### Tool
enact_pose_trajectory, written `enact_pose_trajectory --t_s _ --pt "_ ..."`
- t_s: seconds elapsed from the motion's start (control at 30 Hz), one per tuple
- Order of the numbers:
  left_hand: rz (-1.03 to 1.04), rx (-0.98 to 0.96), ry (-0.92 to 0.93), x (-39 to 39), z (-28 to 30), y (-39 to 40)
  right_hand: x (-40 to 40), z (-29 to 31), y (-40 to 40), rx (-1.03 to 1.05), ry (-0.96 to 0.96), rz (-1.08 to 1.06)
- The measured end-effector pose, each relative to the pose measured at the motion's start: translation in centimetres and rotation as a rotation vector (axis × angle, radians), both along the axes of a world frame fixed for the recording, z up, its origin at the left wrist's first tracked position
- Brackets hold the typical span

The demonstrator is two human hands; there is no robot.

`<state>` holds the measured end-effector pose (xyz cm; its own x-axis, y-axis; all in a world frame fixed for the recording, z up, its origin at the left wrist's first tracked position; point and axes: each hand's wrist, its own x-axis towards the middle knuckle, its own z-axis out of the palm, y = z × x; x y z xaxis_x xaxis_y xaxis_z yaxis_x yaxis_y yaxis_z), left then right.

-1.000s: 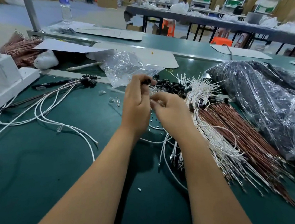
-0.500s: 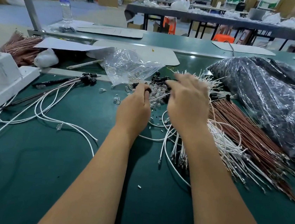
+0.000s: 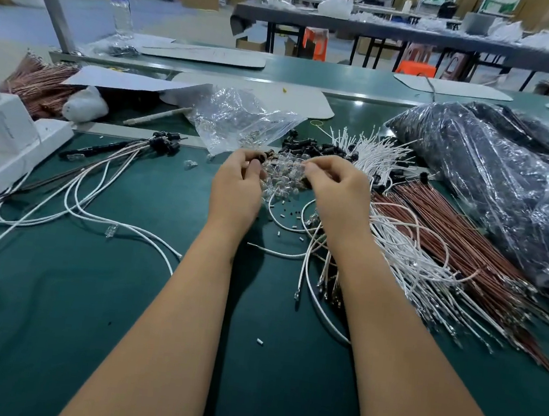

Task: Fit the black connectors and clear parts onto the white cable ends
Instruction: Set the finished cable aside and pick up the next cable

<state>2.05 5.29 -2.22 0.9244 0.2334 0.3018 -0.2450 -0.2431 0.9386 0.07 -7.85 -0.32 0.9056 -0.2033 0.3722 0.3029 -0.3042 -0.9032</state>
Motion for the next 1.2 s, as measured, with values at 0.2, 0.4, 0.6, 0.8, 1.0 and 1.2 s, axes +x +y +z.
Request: enact_pose_trajectory --t_s 0.2,0.4,0.6,0.8,1.0,1.2 --pt "-0.060 -0.191 0.052 0.01 0.30 -0.12 0.42 -0.17 -0.51 0.290 0.005 0.038" --pt "-0.151 -0.310 0.065 0.15 0.08 -0.24 0.66 -0.50 -0.65 0.244 -0.013 -0.036" --pt "-0.178 -0.371 0.062 0.15 0.07 -0.22 0.68 -0.62 -0.60 0.178 -0.007 -0.050" --pt "-0.192 -0.409 0.048 0.03 0.21 -0.16 0.72 -0.67 -0.65 0.148 -0.008 -0.079" --pt "-0.192 -0.396 0.039 -0.17 0.38 -0.18 0.62 -0.74 -0.55 0.046 0.001 -0.063" --pt "-0.215 -0.399 0.027 -0.21 0.35 -0.28 0.55 -0.82 -0.39 -0.007 -0.004 -0.036"
